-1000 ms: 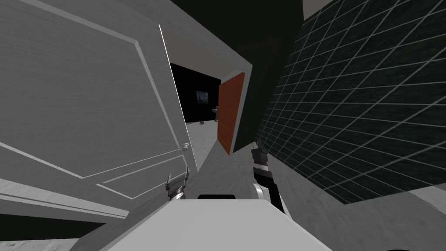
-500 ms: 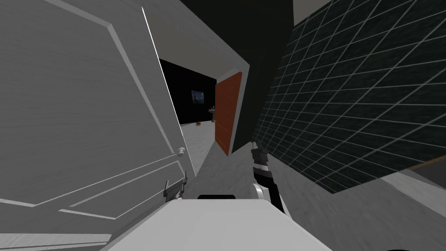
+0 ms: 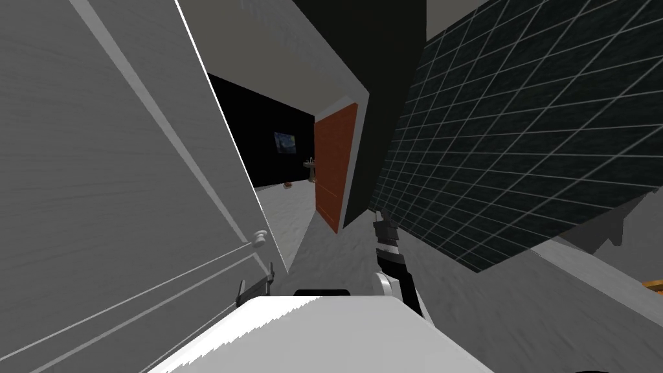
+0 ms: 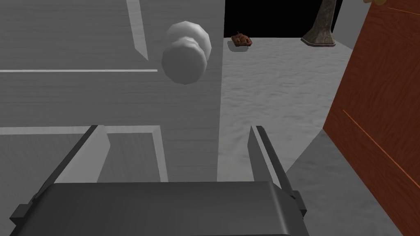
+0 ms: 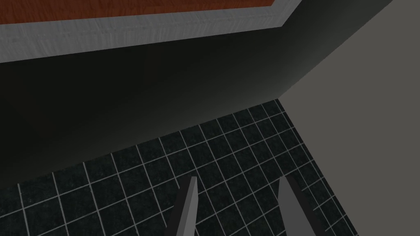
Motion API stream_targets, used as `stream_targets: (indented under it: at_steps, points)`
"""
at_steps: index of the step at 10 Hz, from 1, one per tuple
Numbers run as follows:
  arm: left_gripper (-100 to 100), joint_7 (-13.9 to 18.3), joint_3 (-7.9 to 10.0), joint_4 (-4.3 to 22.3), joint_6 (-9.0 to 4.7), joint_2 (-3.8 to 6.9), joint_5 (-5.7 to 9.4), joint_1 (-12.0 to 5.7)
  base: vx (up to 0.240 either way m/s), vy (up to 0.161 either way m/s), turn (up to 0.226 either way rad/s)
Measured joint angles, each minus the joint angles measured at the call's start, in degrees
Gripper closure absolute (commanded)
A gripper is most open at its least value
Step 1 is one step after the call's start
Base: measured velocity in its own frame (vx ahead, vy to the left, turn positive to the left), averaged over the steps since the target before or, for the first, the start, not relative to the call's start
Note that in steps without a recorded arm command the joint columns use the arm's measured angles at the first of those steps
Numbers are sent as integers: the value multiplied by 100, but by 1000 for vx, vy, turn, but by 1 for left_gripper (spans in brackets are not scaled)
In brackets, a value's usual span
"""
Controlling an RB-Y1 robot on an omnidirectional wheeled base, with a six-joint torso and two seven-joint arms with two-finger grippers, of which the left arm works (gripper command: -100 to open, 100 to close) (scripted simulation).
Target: Push the door open
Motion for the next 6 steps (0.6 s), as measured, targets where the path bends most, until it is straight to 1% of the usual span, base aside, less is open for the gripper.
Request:
stream_targets:
  at_steps: [1,2,3,5,6]
  points:
    - [-100,101,-36,123,-72,3,94,-17,60,61,-29]
    - [-100,124,-40,137,-88,4,103,-20,95,68,0]
    - [-100,124,-18,153,-70,3,108,-43,137,103,-18]
    - [-100,149,34,210,-30,3,120,-98,145,148,-12]
    - [-100,153,61,223,-4,3,127,-121,157,183,-10]
